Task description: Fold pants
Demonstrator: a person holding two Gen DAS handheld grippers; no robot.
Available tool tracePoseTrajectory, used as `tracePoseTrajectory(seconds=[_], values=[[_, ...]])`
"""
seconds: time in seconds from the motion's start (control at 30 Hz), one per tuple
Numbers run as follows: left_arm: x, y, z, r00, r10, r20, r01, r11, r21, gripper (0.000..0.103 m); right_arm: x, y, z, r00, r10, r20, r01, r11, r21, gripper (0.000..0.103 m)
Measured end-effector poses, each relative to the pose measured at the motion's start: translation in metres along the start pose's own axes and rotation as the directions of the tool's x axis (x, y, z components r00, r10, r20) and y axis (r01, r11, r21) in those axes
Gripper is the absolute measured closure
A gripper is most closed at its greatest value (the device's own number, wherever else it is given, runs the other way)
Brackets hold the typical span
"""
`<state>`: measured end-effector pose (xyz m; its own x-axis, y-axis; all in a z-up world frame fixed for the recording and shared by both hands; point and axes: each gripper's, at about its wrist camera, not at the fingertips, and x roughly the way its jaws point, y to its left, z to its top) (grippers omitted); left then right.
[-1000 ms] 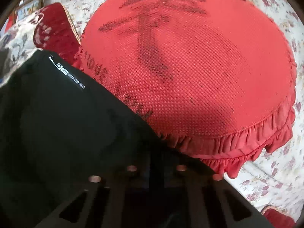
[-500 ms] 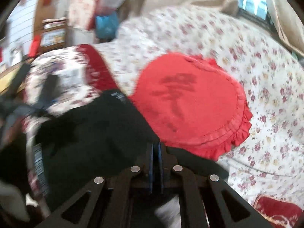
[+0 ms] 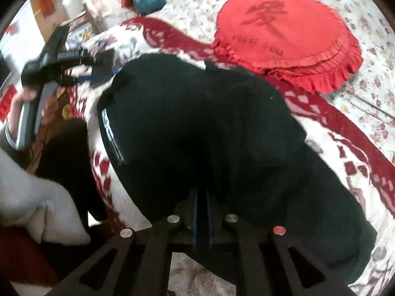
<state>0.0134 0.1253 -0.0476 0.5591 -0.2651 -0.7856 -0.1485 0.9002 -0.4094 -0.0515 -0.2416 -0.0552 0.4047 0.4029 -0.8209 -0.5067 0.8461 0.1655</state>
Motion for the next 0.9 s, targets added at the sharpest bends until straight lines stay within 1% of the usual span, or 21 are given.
tracePoseTrajectory(seconds=[0.03, 0.1, 0.17, 0.2, 0.3, 0.33, 0.4, 0.47, 0.5, 0.53, 0.57, 0.6, 0.63, 0.67, 0.7, 0.73, 0.77, 0.8, 0.9], values=[[0.001, 0.0, 0.0, 1.0, -0.002, -0.001, 0.002, 1.0, -0.003, 0.033, -0.005, 0.002, 0.003, 1.0, 0.001, 0.011, -0.001, 1.0, 0.007, 0.088], [0.004, 0.0, -0.002, 1.0, -0.003, -0.001, 0.003, 1.0, 0.0, 0.033, -0.014, 0.004, 0.012, 0.999, 0.023, 0.043, -0.025, 0.999, 0.04, 0.064], [0.006, 0.001, -0.002, 1.0, -0.005, -0.005, 0.005, 1.0, 0.001, 0.033, -0.022, 0.012, 0.021, 0.994, 0.062, 0.091, -0.066, 0.997, 0.048, 0.057], [0.008, 0.002, 0.0, 1.0, -0.003, -0.012, 0.003, 1.0, -0.001, 0.033, -0.022, 0.019, 0.028, 0.991, 0.073, 0.112, -0.077, 0.997, 0.032, 0.056], [0.015, 0.007, 0.006, 1.0, 0.001, -0.014, -0.002, 1.0, -0.016, 0.033, -0.008, 0.05, 0.045, 0.985, 0.119, 0.121, -0.115, 0.992, -0.043, 0.056], [0.019, 0.008, 0.009, 1.0, 0.007, -0.014, -0.008, 1.0, -0.019, 0.033, 0.002, 0.065, 0.052, 0.983, 0.136, 0.12, -0.127, 0.989, -0.078, 0.056], [0.027, 0.009, 0.013, 0.999, 0.019, -0.027, -0.019, 1.0, -0.019, 0.033, 0.021, 0.088, 0.061, 0.982, 0.143, 0.123, -0.126, 0.983, -0.135, 0.056], [0.034, 0.011, 0.015, 0.999, 0.018, -0.042, -0.019, 1.0, -0.021, 0.033, 0.046, 0.111, 0.07, 0.981, 0.15, 0.12, -0.127, 0.975, -0.181, 0.056], [0.037, 0.011, 0.016, 0.999, 0.013, -0.051, -0.014, 1.0, -0.024, 0.033, 0.058, 0.121, 0.072, 0.979, 0.17, 0.116, -0.144, 0.969, -0.199, 0.056], [0.038, 0.011, 0.016, 0.998, 0.0, -0.058, -0.002, 1.0, -0.027, 0.033, 0.067, 0.127, 0.073, 0.979, 0.168, 0.115, -0.14, 0.966, -0.218, 0.056], [0.039, 0.01, 0.016, 0.998, -0.018, -0.061, 0.016, 0.999, -0.028, 0.033, 0.078, 0.134, 0.072, 0.984, 0.139, 0.115, -0.108, 0.964, -0.243, 0.056], [0.04, 0.009, 0.017, 0.997, -0.035, -0.061, 0.034, 0.999, -0.027, 0.033, 0.094, 0.14, 0.073, 0.991, 0.072, 0.111, -0.04, 0.963, -0.268, 0.06], [0.039, 0.007, 0.017, 0.997, -0.043, -0.059, 0.042, 0.999, -0.024, 0.033, 0.102, 0.14, 0.074, 0.993, 0.034, 0.114, -0.003, 0.964, -0.267, 0.067], [0.038, 0.004, 0.018, 0.997, -0.049, -0.057, 0.048, 0.999, -0.021, 0.033, 0.106, 0.135, 0.076, 0.993, 0.018, 0.12, 0.011, 0.972, -0.236, 0.076], [0.038, 0.002, 0.019, 0.997, -0.055, -0.054, 0.054, 0.998, -0.017, 0.033, 0.105, 0.124, 0.08, 0.99, 0.054, 0.128, -0.033, 0.986, -0.162, 0.082], [0.037, -0.001, 0.02, 0.997, -0.063, -0.052, 0.063, 0.998, -0.011, 0.033, 0.103, 0.114, 0.083, 0.987, 0.098, 0.127, -0.086, 0.991, -0.101, 0.089], [0.036, -0.004, 0.021, 0.996, -0.072, -0.051, 0.072, 0.997, -0.005, 0.033, 0.099, 0.103, 0.087, 0.979, 0.153, 0.132, -0.15, 0.988, -0.031, 0.096], [0.036, -0.007, 0.022, 0.995, -0.08, -0.051, 0.08, 0.997, 0.0, 0.033, 0.096, 0.097, 0.09, 0.977, 0.165, 0.138, -0.166, 0.986, -0.003, 0.099], [0.03, -0.02, 0.025, 0.993, -0.106, -0.046, 0.107, 0.994, 0.025, 0.033, 0.084, 0.091, 0.099, 0.966, 0.21, 0.148, -0.215, 0.976, 0.02, 0.099]])
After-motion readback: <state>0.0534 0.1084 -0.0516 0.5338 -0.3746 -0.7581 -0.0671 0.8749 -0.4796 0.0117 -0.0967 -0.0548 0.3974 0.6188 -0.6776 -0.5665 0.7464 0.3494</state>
